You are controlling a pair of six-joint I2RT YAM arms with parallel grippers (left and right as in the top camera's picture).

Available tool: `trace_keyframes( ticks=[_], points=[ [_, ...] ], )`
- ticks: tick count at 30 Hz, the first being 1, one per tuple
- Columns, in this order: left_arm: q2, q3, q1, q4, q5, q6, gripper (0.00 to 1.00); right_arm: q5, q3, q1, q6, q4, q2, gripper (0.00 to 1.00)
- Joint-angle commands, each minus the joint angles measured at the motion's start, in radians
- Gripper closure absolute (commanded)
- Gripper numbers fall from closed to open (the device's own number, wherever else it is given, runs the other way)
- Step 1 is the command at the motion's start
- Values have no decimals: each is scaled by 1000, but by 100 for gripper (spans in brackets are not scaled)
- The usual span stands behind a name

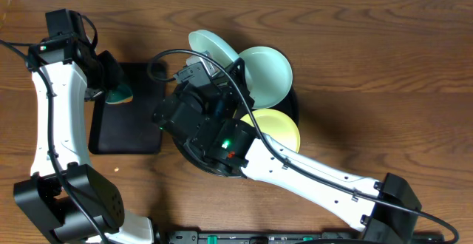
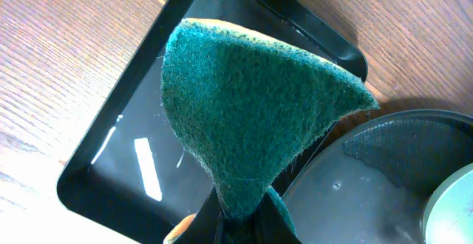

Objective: Clean dirty plates on tray and stack at the side

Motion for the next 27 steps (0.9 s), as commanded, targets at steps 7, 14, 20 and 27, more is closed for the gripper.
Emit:
trace_keyframes(
  ticks=[7,14,20,27],
  points=[
    [0,-6,2,-3,-9,2,92,-591,19,-80,292,-180,-32,99],
    [0,-6,2,-10,-9,2,93,-1157,19,-303,323,-204,-84,99],
    [0,-6,1,-14,-9,2,93,-1432,19,-588,325,-257,-211,99],
    [0,-6,1,-14,-9,2,93,-1439,19,-956,326,-447,-356,99]
  ],
)
